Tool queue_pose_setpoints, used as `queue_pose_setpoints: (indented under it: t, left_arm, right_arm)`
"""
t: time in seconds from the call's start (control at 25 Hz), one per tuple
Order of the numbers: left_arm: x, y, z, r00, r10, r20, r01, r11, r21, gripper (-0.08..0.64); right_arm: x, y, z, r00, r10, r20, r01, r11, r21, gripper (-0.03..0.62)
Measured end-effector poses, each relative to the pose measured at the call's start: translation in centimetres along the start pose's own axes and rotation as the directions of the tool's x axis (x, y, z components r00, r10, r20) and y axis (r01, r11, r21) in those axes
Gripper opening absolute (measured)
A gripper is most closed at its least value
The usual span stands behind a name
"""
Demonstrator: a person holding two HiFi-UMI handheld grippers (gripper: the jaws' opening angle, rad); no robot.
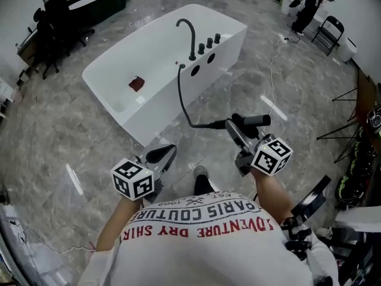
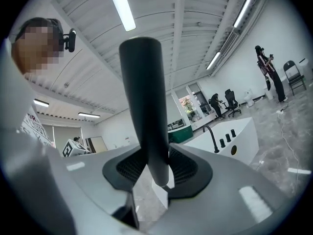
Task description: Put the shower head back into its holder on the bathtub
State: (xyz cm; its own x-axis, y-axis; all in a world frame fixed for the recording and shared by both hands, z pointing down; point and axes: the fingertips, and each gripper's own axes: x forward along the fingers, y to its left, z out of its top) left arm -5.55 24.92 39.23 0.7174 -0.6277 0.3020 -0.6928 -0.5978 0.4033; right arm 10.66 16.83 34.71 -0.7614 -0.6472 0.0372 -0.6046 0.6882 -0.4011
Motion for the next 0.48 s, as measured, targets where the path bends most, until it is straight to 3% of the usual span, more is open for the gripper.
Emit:
queue_pose_setpoints:
  t: [0.2, 0.48]
  left_arm:
    - [3.4, 3.9, 2.4, 0.998, 0.038, -0.04, -0.039, 0.999, -0.01, 0.002]
    - [11.1, 7.3, 4.5, 0.994, 0.017, -0.11, -0.019, 1.0, -0.024, 0.002]
  right_arm:
    - [3.8, -4.0, 1.4, 1.0, 0.023, 0.018, -0.024, 0.997, 0.071, 0.137]
    - [6.6, -10.3, 2.7, 0.999, 0.038, 0.004, -0.038, 0.991, 0.13, 0.137]
